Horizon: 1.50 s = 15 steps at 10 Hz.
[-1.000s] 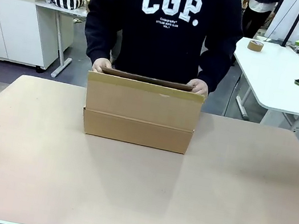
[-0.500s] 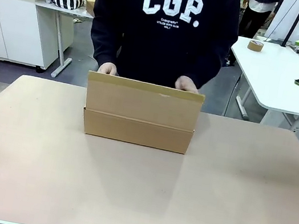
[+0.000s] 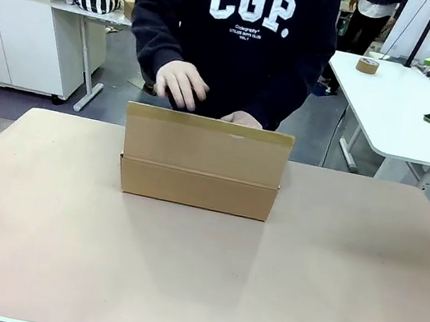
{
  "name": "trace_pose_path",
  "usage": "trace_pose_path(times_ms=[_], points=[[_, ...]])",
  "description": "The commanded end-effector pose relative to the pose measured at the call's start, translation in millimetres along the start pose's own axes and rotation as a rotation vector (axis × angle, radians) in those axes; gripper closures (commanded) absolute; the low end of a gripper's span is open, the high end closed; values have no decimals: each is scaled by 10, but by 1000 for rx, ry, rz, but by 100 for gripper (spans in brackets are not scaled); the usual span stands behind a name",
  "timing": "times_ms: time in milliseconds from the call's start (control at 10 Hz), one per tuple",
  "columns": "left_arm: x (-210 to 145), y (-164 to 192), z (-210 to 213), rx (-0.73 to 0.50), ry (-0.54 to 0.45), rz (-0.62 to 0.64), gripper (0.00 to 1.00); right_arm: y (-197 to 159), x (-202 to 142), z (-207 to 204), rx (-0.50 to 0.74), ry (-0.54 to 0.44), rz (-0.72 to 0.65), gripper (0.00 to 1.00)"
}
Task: Pack the gift set into the box.
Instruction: Press and hold the closed box until the human finishes sealing it.
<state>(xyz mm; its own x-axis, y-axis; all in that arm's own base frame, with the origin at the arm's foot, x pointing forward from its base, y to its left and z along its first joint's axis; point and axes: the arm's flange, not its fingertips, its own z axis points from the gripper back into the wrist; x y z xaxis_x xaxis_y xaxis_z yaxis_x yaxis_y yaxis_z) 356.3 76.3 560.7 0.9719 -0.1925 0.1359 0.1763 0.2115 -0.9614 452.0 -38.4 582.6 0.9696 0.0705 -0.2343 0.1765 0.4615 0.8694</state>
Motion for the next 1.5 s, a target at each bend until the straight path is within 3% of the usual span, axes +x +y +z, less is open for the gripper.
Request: trace_pose_path(times_ms=[0,1400], points=[[-9,-15,-3,3,-2,3,0,13,-6,1,-15,-12,-15,0],[-9,-15,-3,3,-2,3,0,13,-6,1,-15,-12,-15,0]])
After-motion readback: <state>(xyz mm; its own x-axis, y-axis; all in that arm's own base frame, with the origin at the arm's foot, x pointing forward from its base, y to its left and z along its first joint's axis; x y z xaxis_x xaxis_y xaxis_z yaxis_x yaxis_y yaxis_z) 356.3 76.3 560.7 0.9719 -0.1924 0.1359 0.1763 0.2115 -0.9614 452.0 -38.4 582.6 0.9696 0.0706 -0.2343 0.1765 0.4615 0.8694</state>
